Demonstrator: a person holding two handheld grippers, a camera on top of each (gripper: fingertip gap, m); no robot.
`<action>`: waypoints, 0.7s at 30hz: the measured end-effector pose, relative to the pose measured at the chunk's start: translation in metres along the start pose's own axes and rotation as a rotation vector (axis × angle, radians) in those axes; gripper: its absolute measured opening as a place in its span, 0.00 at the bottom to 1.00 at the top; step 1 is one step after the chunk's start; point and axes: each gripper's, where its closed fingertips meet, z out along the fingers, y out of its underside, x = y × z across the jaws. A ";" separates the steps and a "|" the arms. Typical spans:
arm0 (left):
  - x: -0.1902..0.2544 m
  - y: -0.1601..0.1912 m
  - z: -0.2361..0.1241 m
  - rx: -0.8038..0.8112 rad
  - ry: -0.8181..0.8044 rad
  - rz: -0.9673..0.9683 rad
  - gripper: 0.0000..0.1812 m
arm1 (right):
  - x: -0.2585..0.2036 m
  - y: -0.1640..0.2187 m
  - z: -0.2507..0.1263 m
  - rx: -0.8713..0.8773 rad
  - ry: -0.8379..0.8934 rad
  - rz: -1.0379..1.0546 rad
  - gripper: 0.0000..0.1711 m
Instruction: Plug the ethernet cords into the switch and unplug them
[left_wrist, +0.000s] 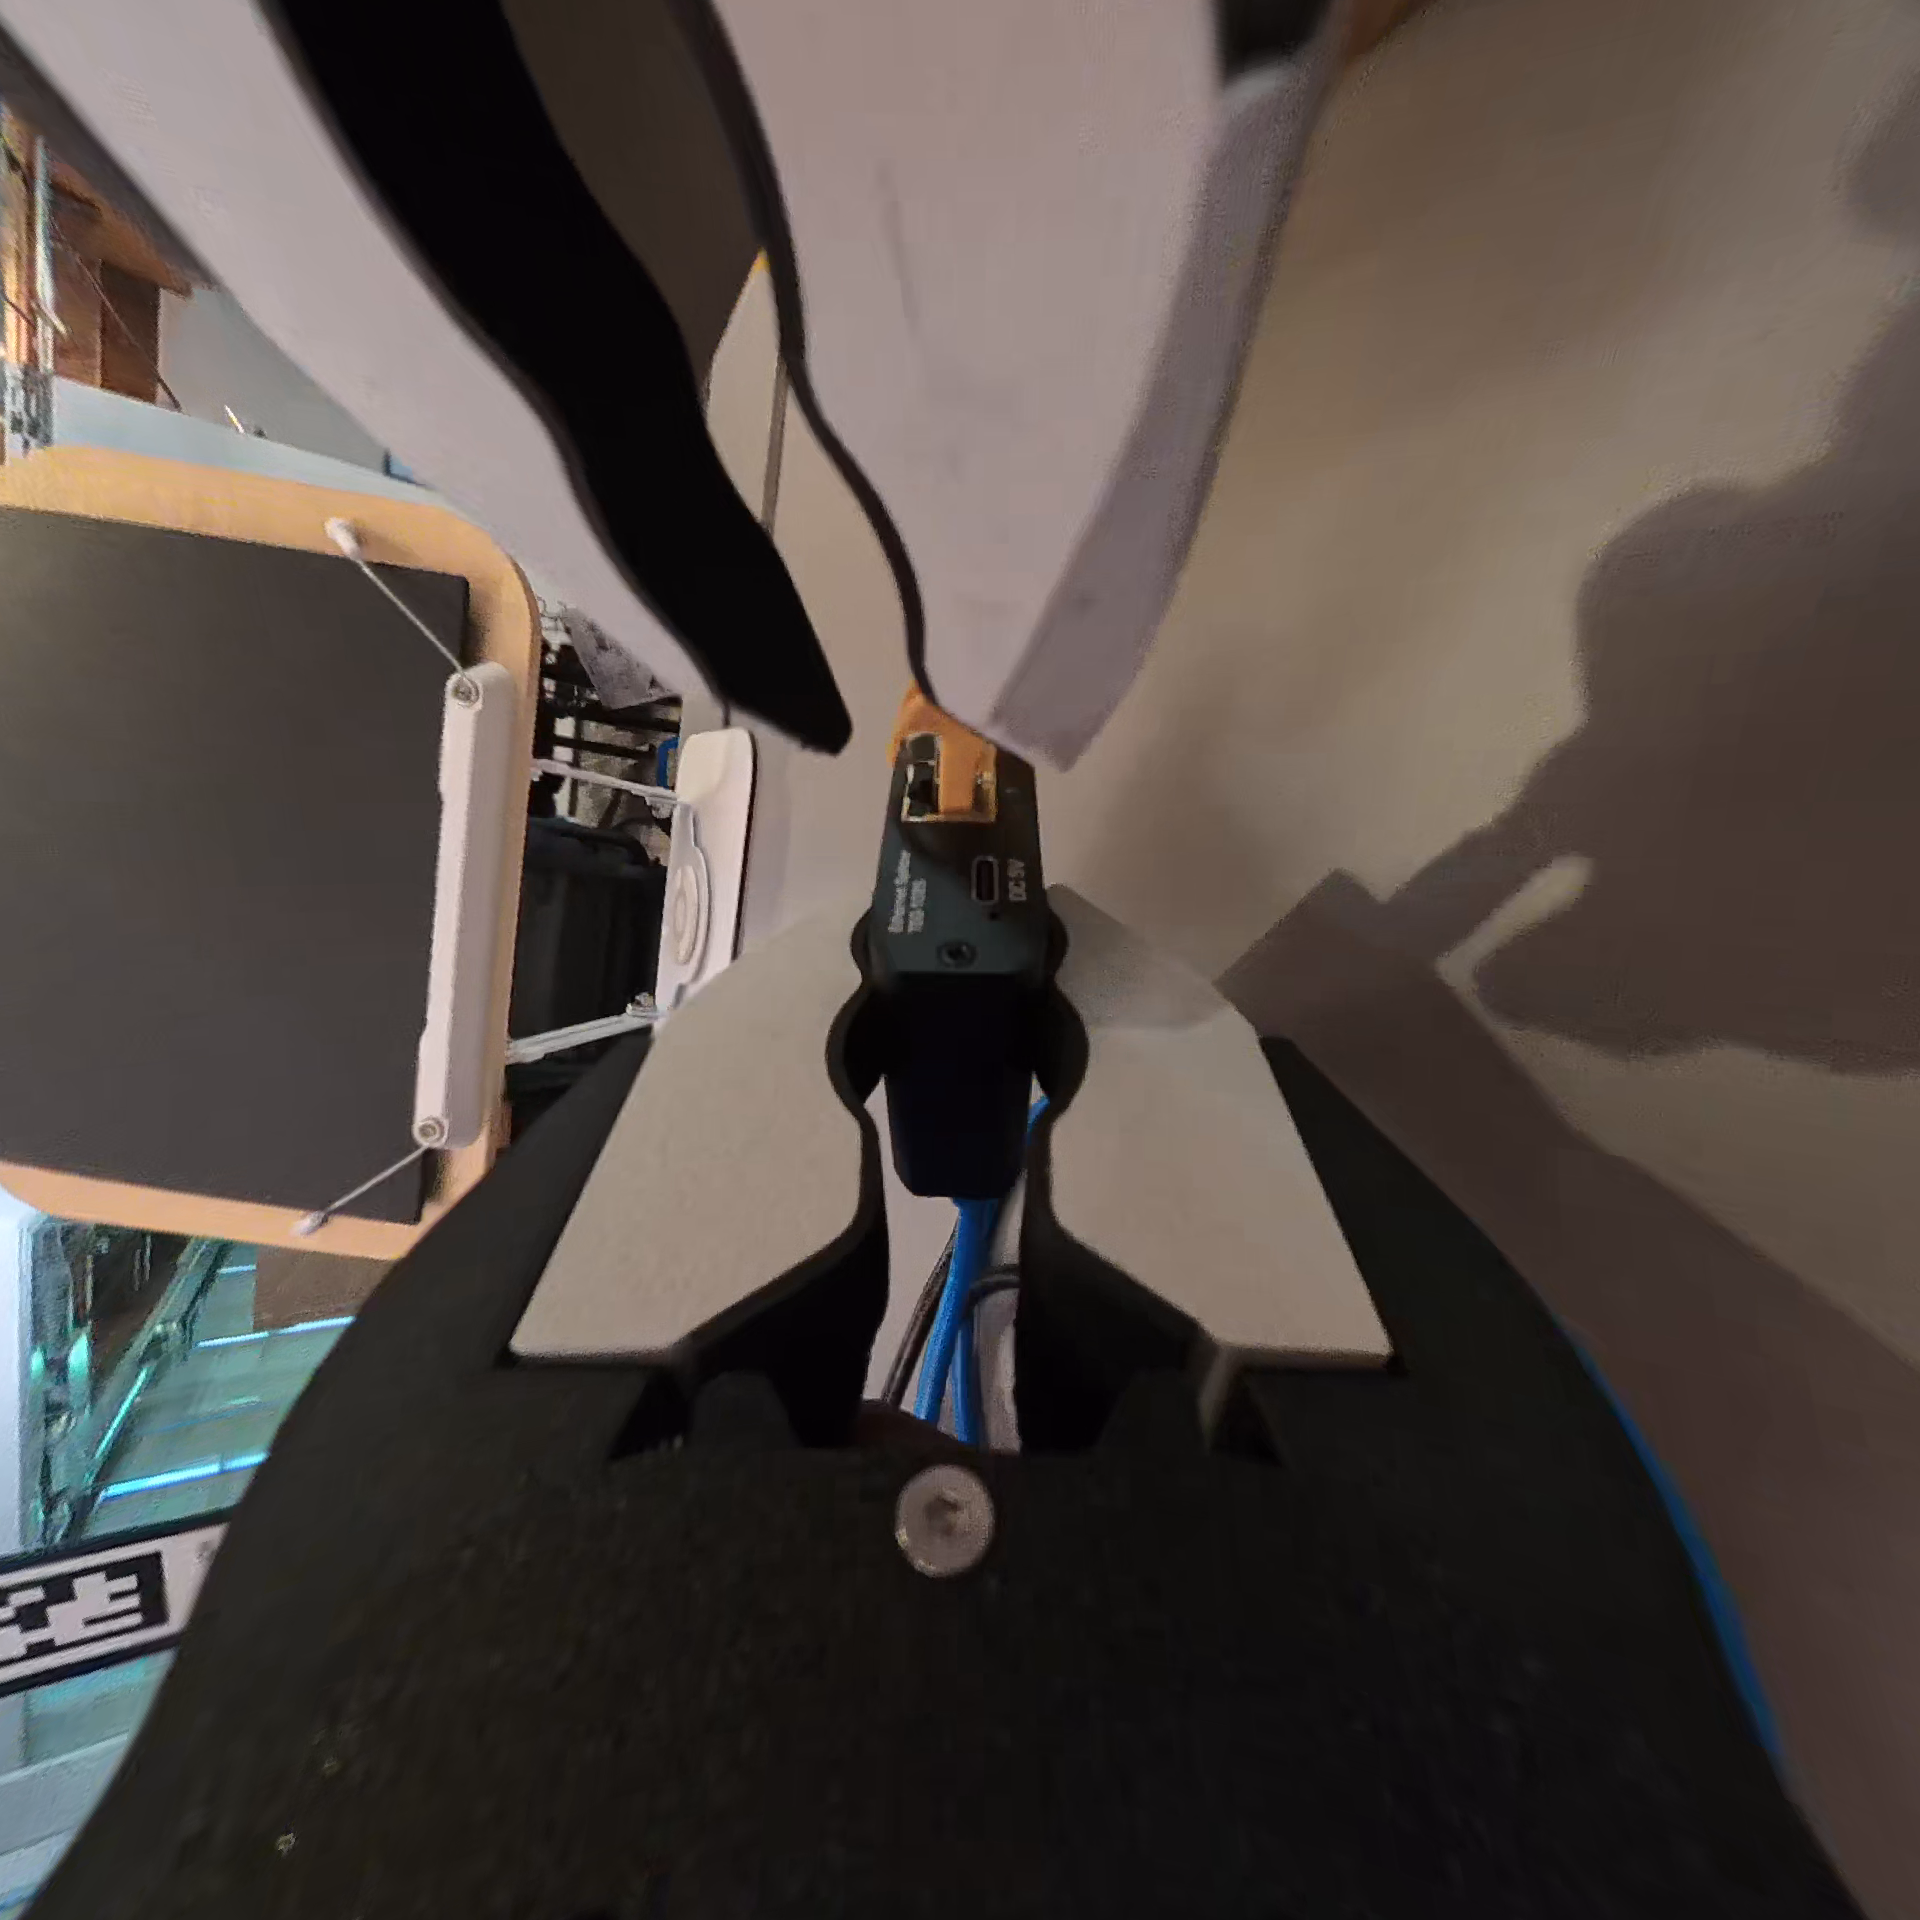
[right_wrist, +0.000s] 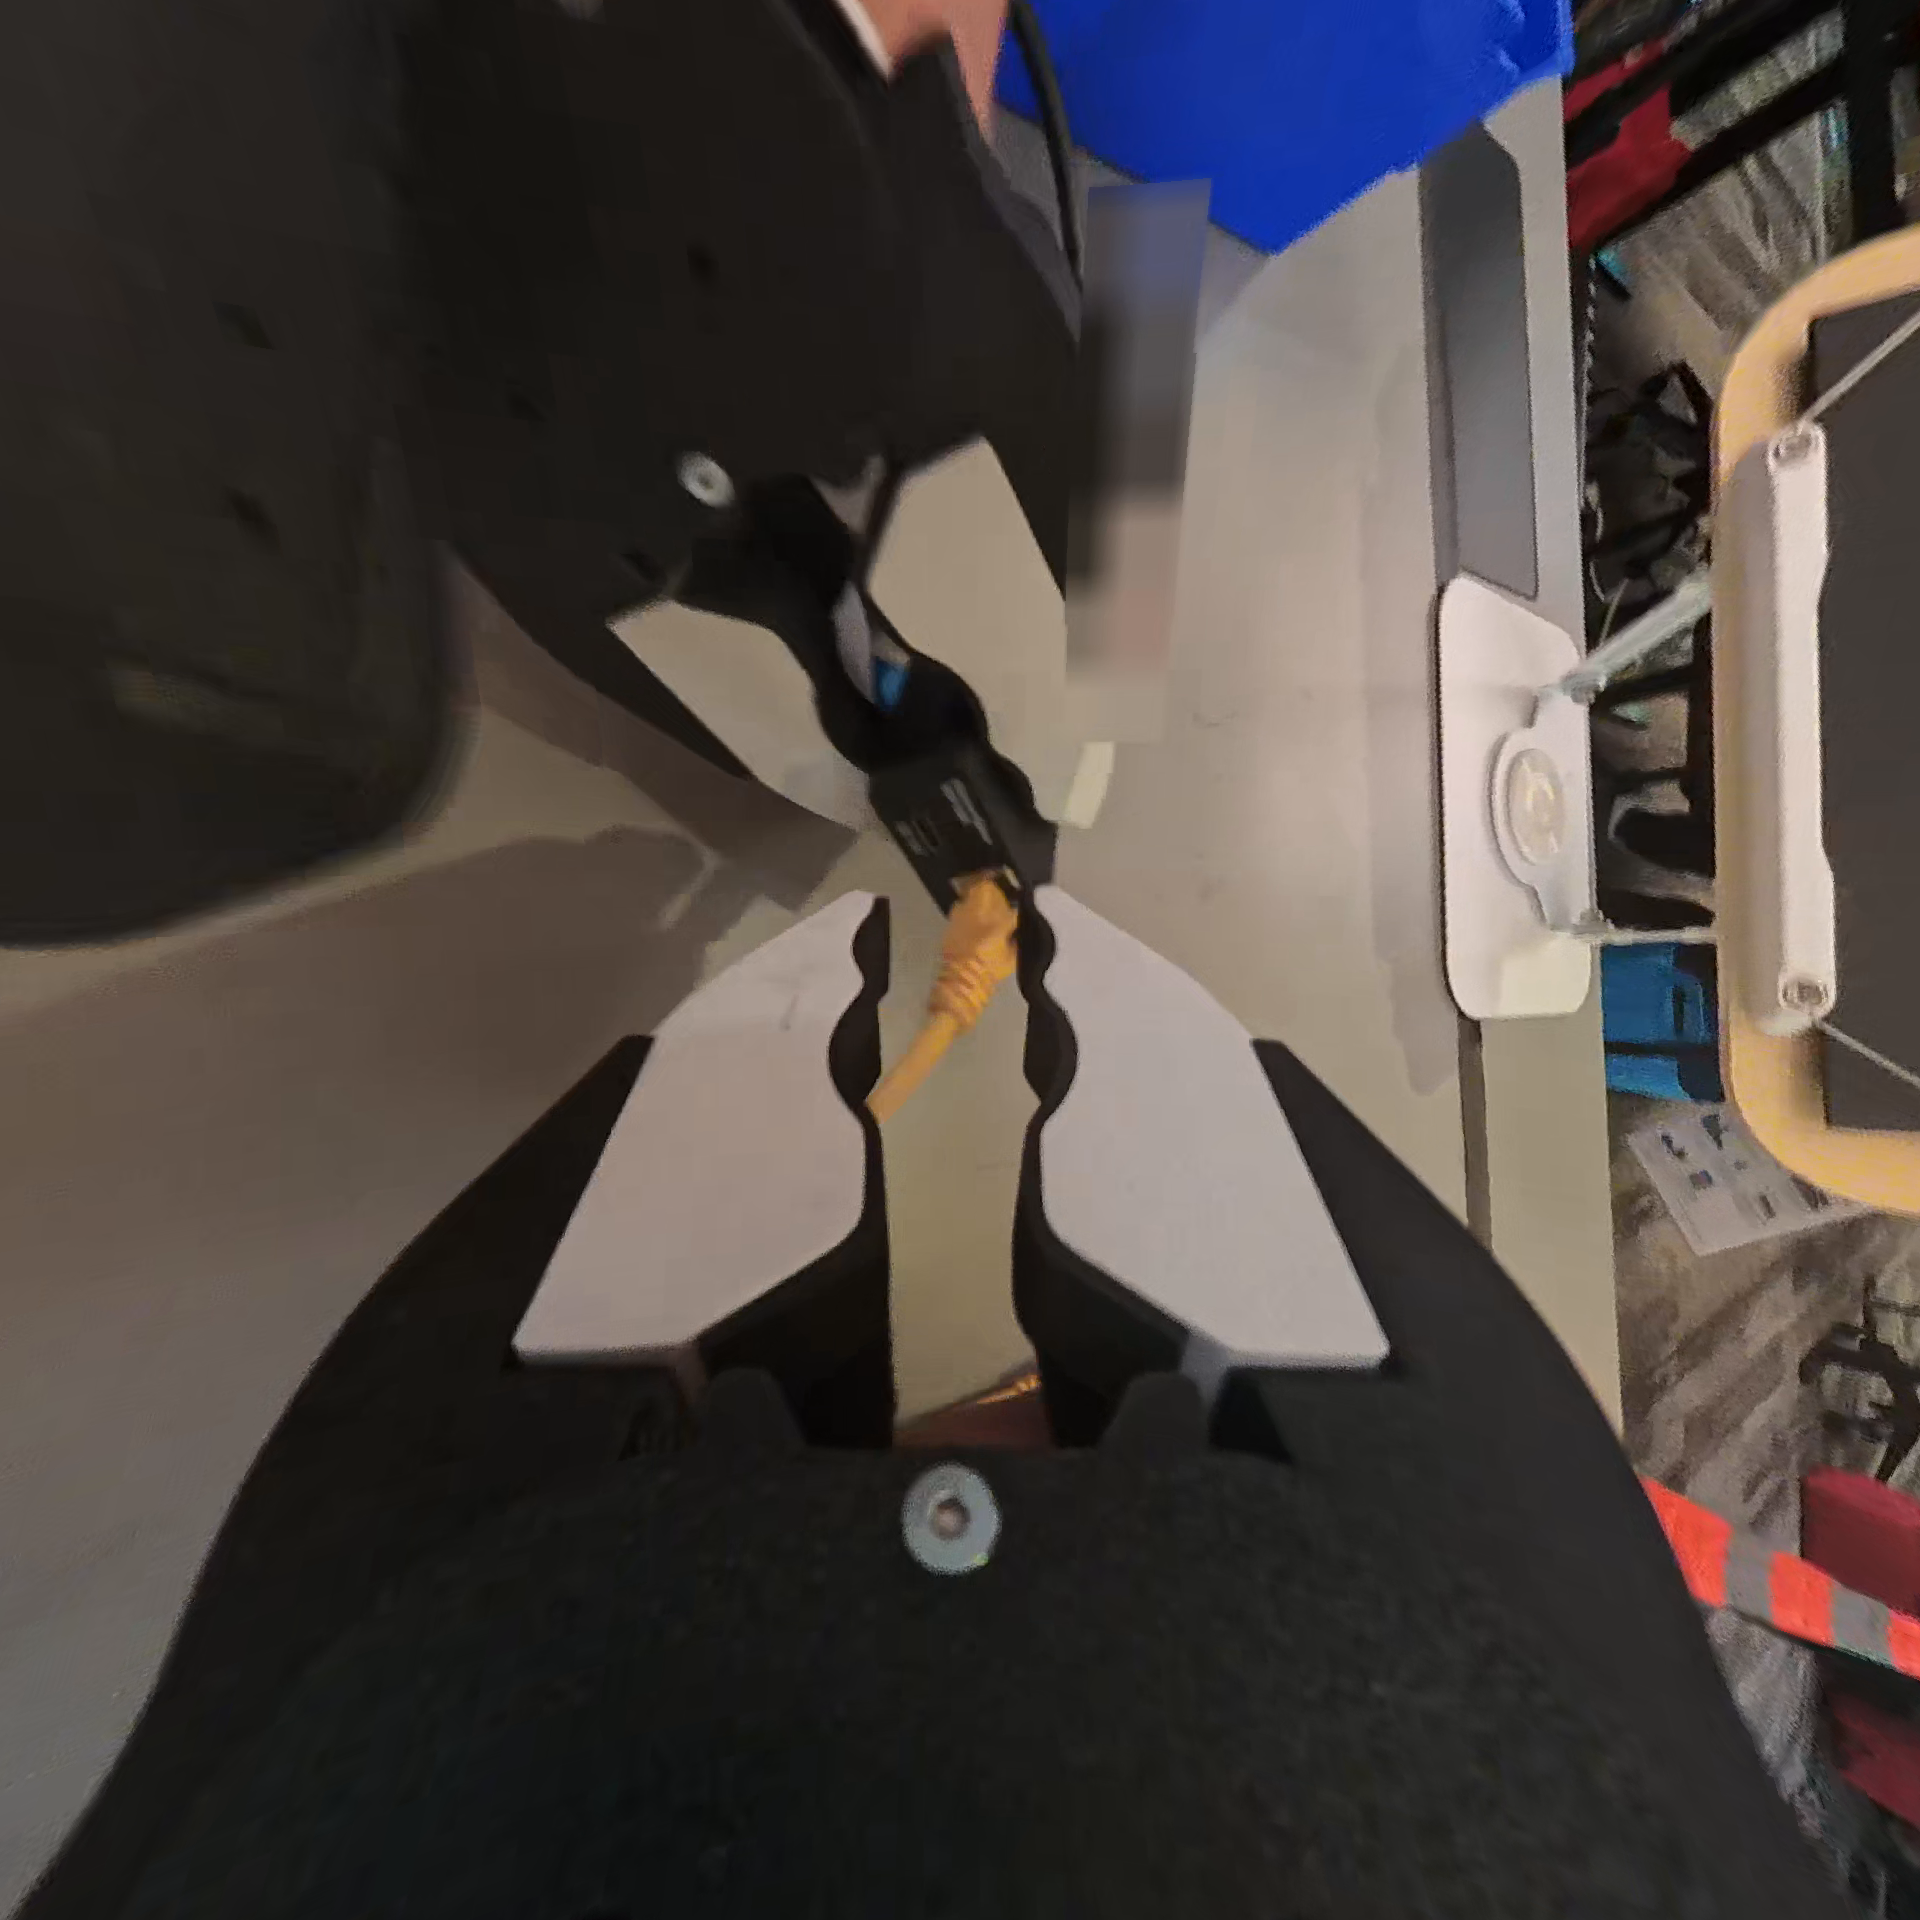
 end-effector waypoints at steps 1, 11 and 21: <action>0.000 0.001 0.001 -0.005 -0.004 -0.009 0.14 | -0.003 -0.003 0.000 0.007 0.000 -0.014 0.15; 0.001 -0.006 -0.003 0.053 0.002 -0.012 0.14 | 0.005 0.010 0.011 -0.026 0.135 -0.163 0.11; 0.000 -0.005 -0.002 0.040 -0.032 0.003 0.14 | 0.007 0.015 0.014 -0.068 0.125 -0.220 0.07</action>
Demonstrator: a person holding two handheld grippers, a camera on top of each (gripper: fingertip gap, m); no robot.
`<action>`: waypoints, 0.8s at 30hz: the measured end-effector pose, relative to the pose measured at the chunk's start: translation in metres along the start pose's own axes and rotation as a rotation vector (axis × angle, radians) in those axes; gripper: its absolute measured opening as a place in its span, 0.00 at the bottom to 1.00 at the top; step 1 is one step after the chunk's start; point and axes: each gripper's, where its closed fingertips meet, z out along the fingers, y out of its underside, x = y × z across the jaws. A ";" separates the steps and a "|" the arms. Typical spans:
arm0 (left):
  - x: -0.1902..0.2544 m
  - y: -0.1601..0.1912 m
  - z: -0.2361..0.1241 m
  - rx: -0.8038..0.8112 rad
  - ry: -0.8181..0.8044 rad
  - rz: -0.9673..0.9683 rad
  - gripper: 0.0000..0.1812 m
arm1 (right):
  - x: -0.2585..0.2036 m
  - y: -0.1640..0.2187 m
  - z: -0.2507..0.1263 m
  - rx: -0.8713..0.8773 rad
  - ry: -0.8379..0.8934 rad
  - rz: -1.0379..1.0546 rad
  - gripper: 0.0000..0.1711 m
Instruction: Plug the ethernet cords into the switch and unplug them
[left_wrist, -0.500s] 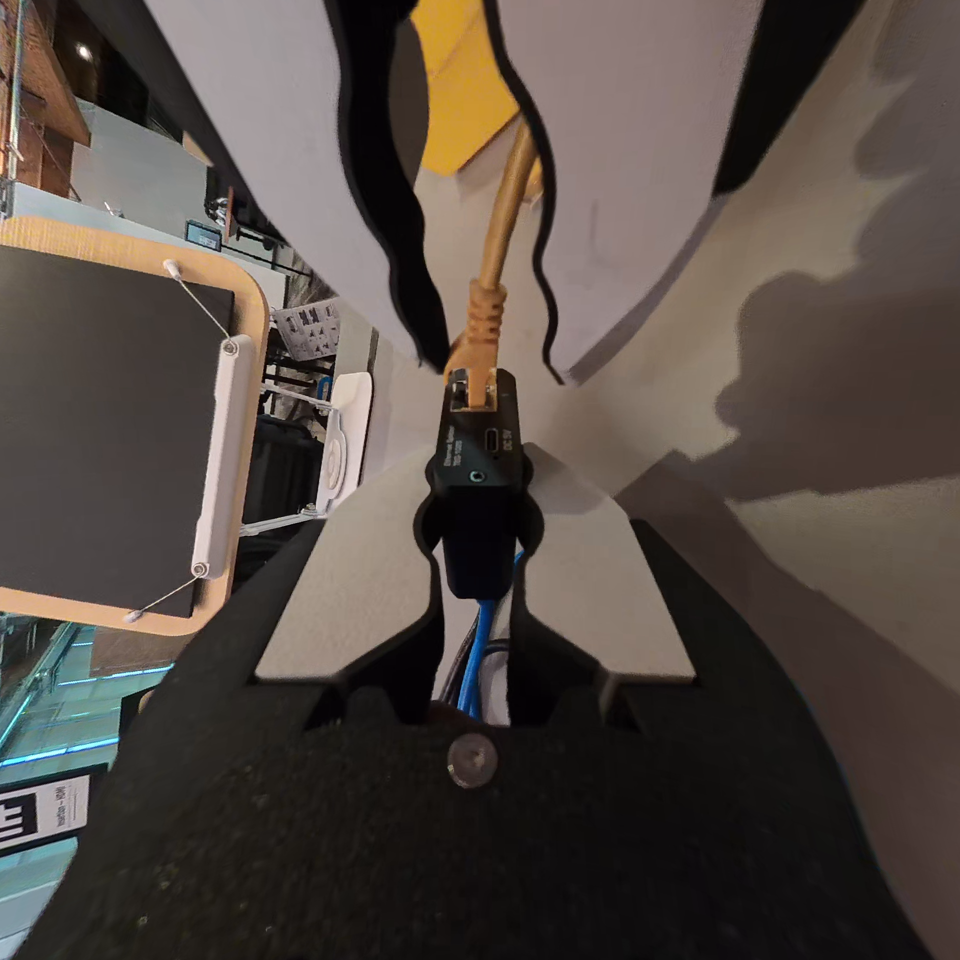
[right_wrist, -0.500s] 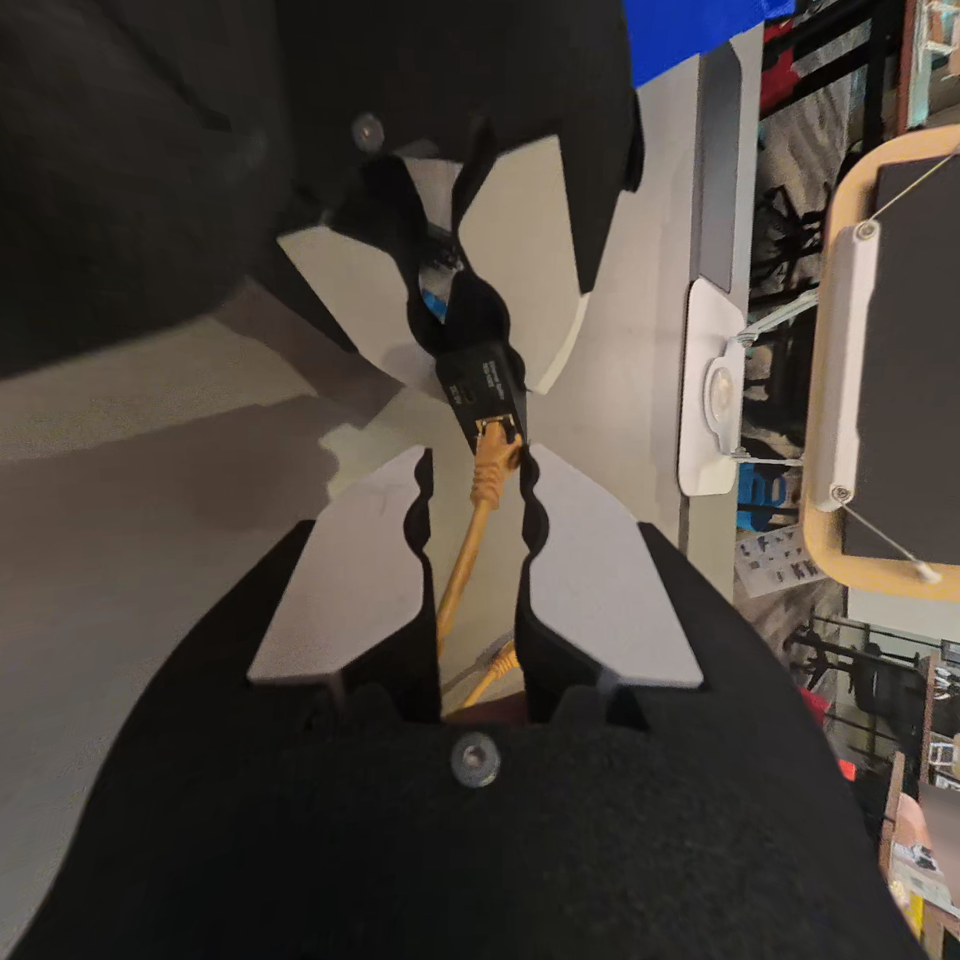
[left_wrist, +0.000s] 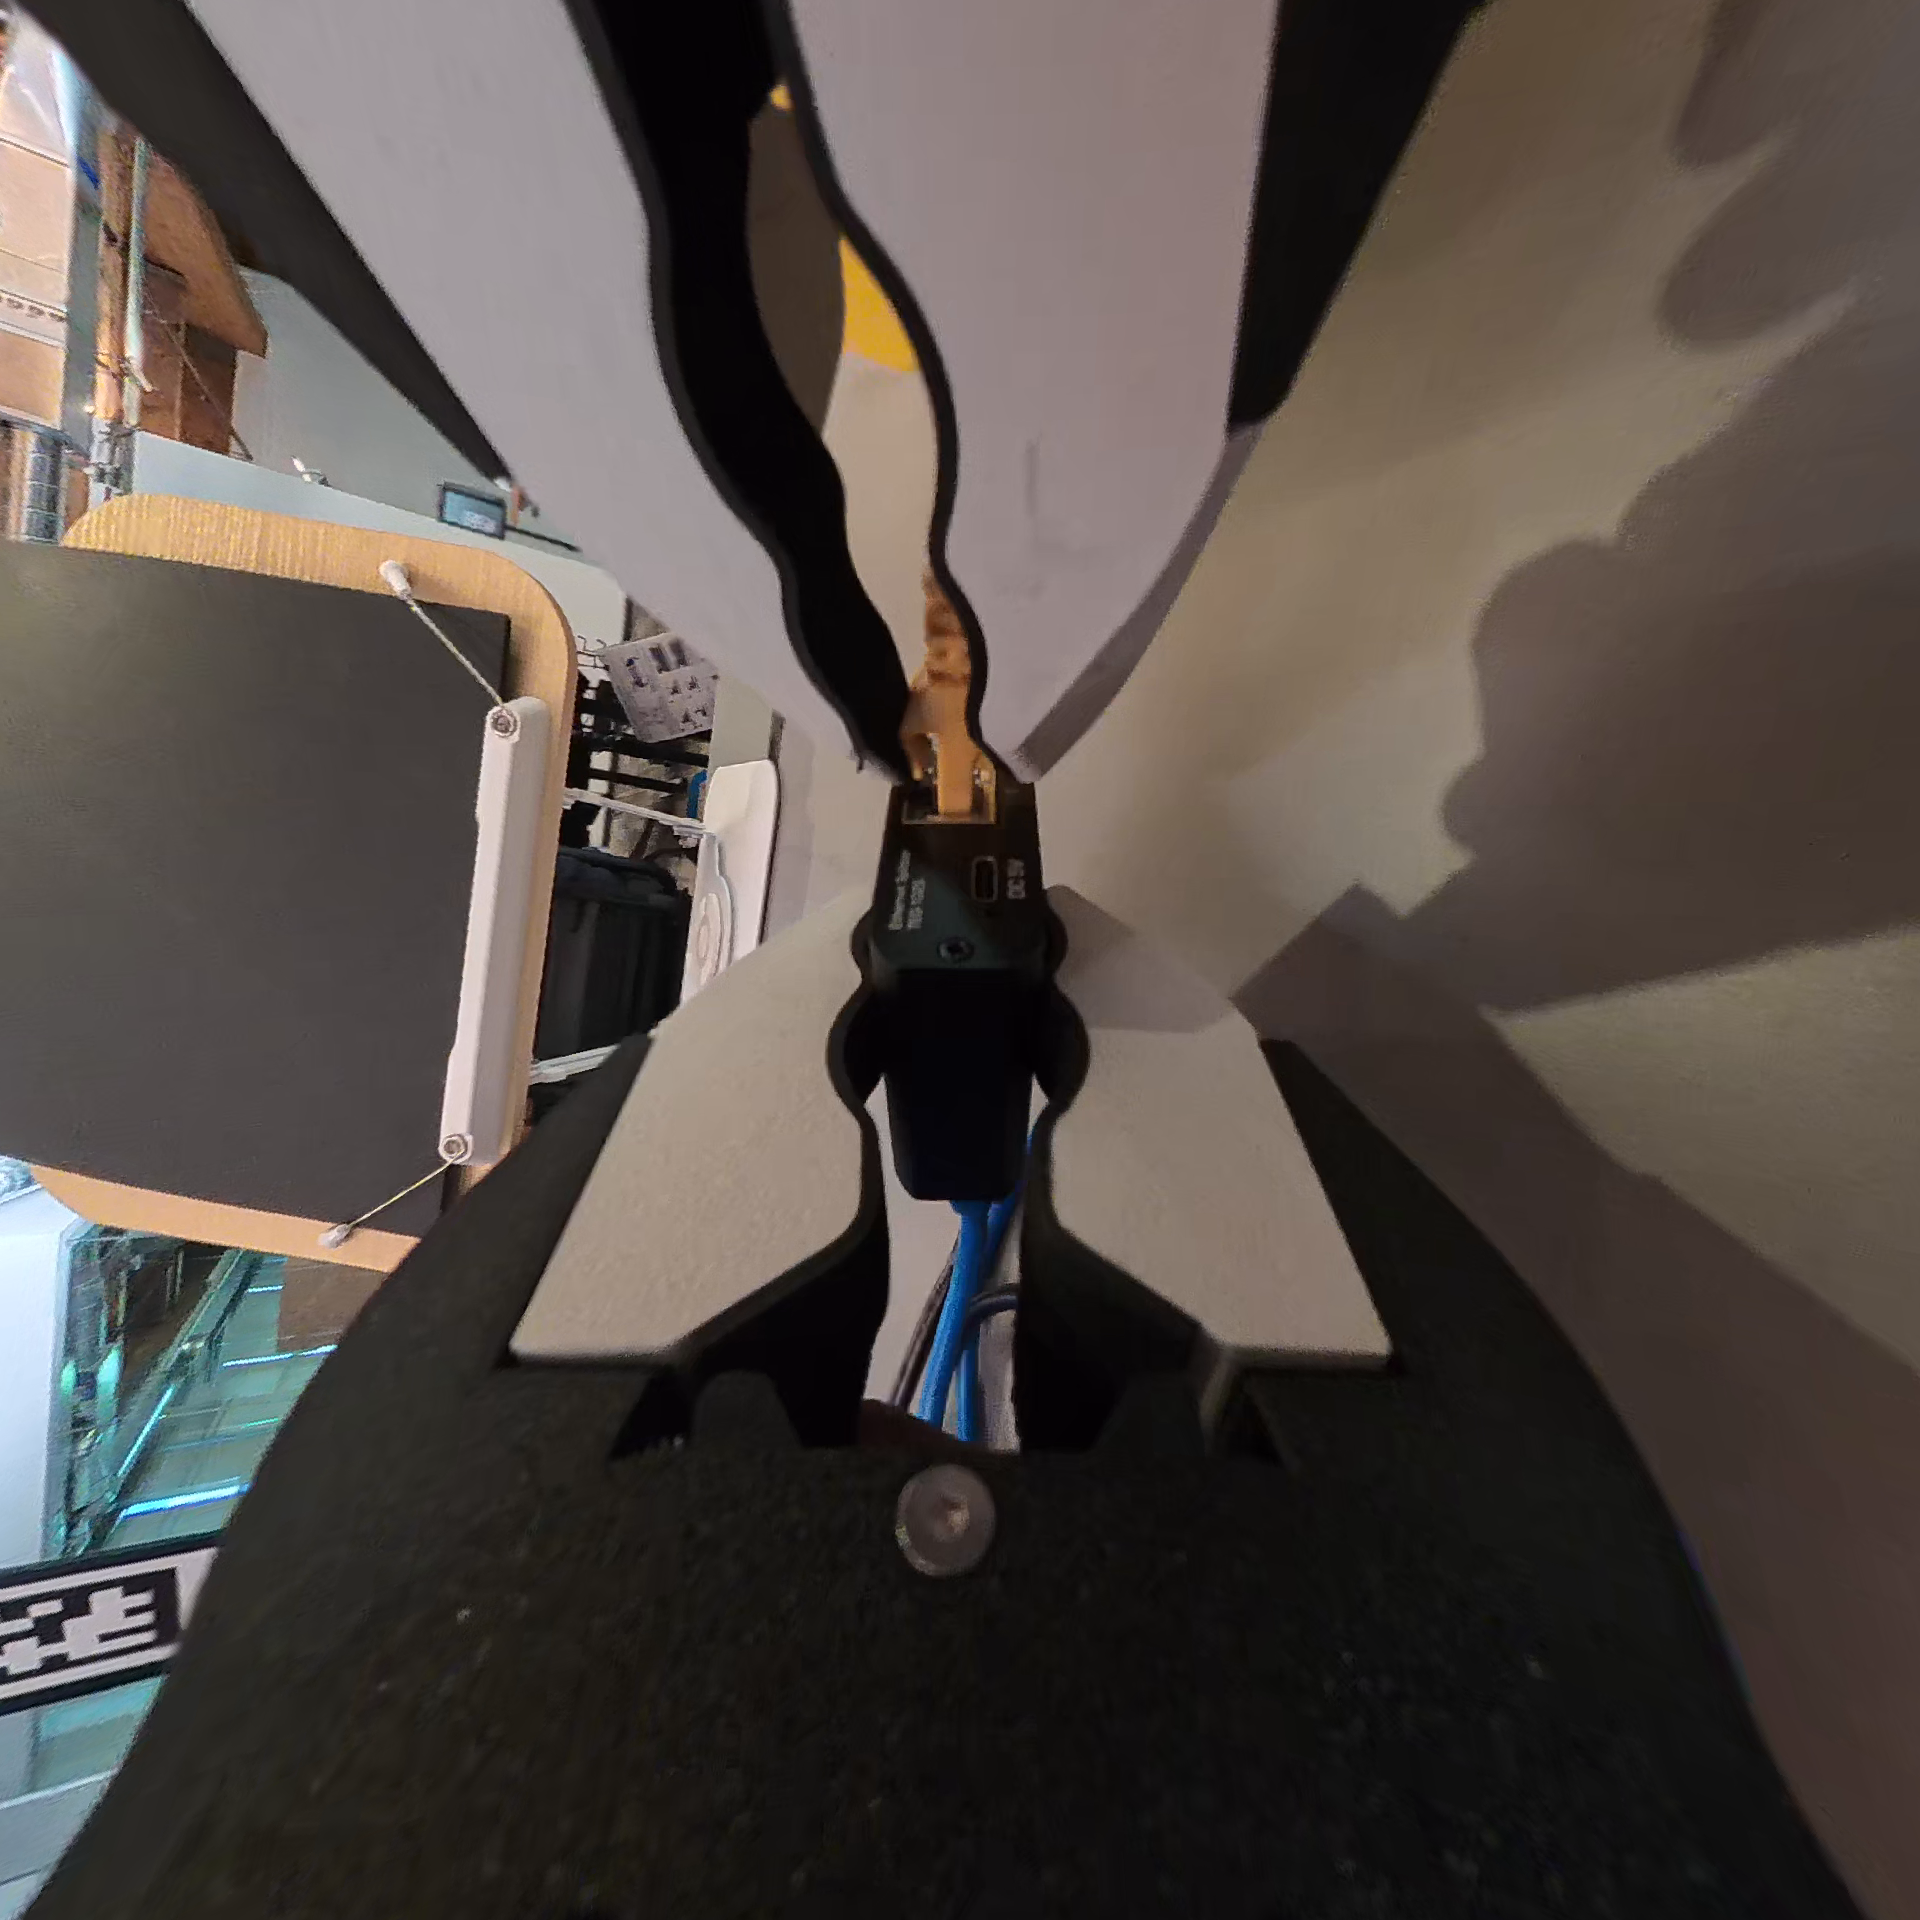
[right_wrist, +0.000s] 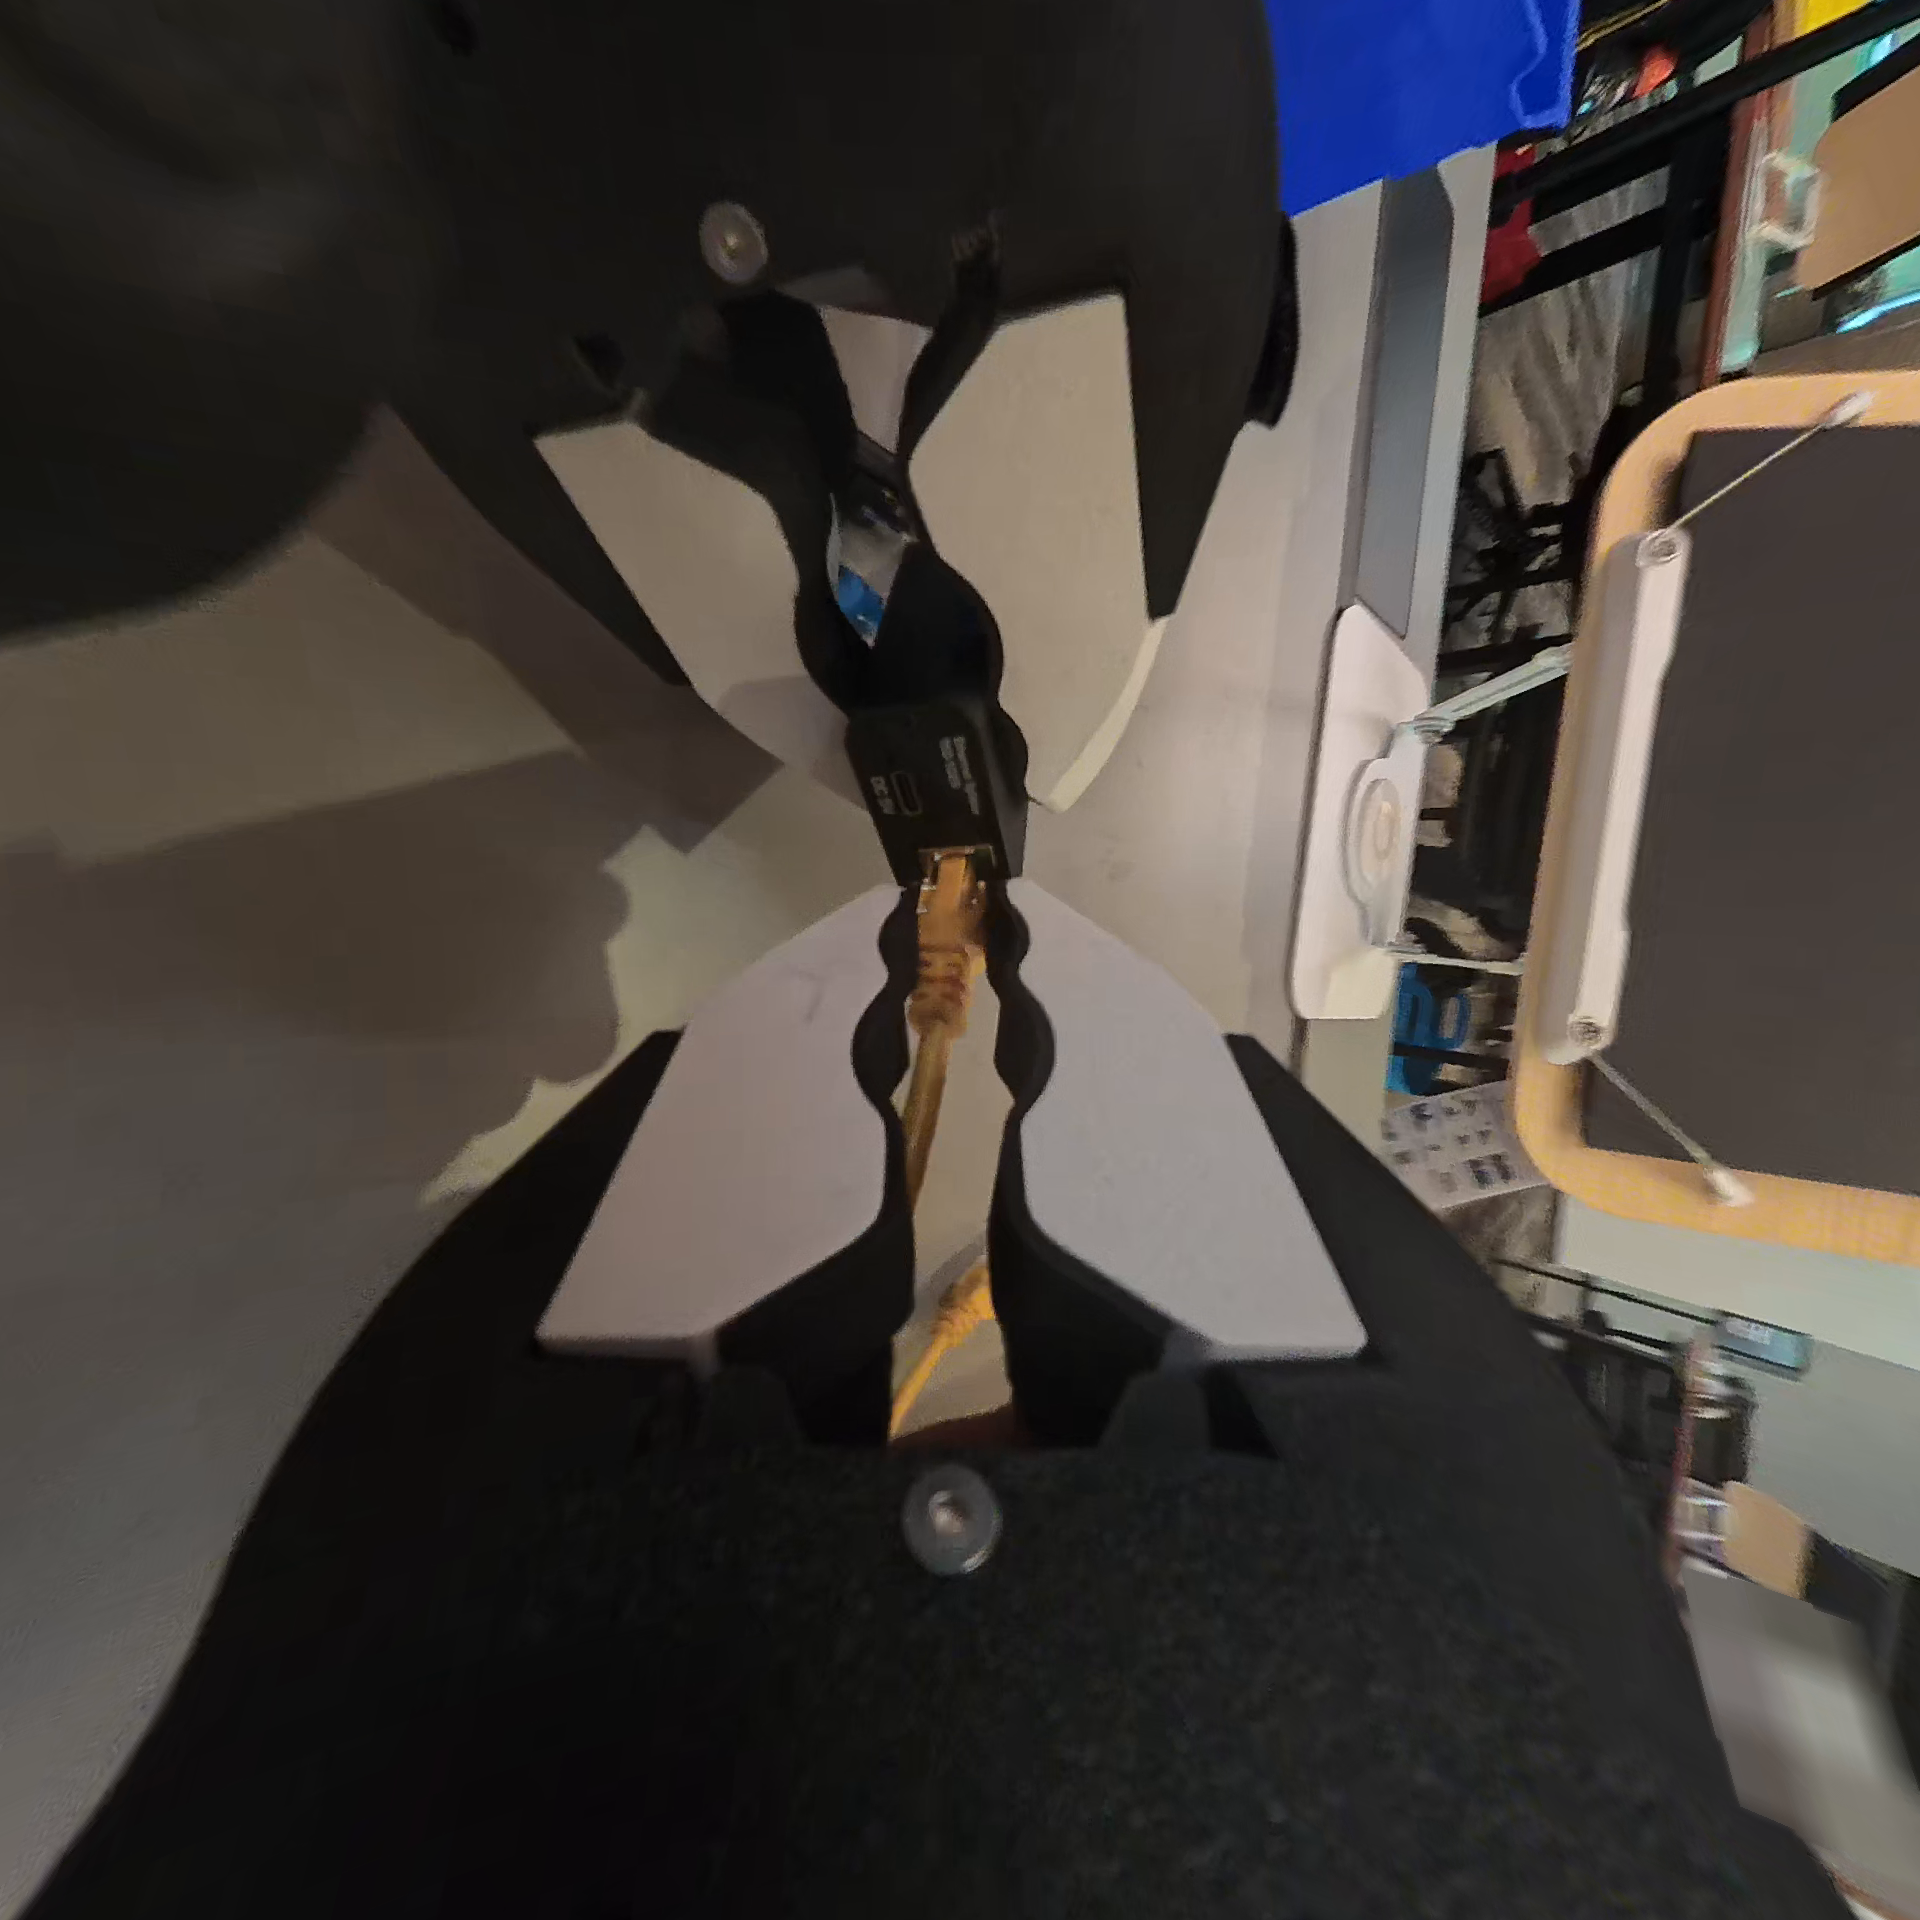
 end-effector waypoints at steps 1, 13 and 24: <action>-0.002 0.000 0.000 0.000 -0.011 0.003 0.14 | 0.002 0.000 0.000 -0.001 0.028 -0.024 0.07; -0.003 0.009 0.007 -0.033 -0.098 0.103 0.14 | 0.007 0.005 -0.005 0.006 -0.044 0.420 0.16; 0.000 0.006 0.006 -0.038 -0.116 0.128 0.14 | -0.010 0.007 0.011 0.007 -0.124 0.933 0.09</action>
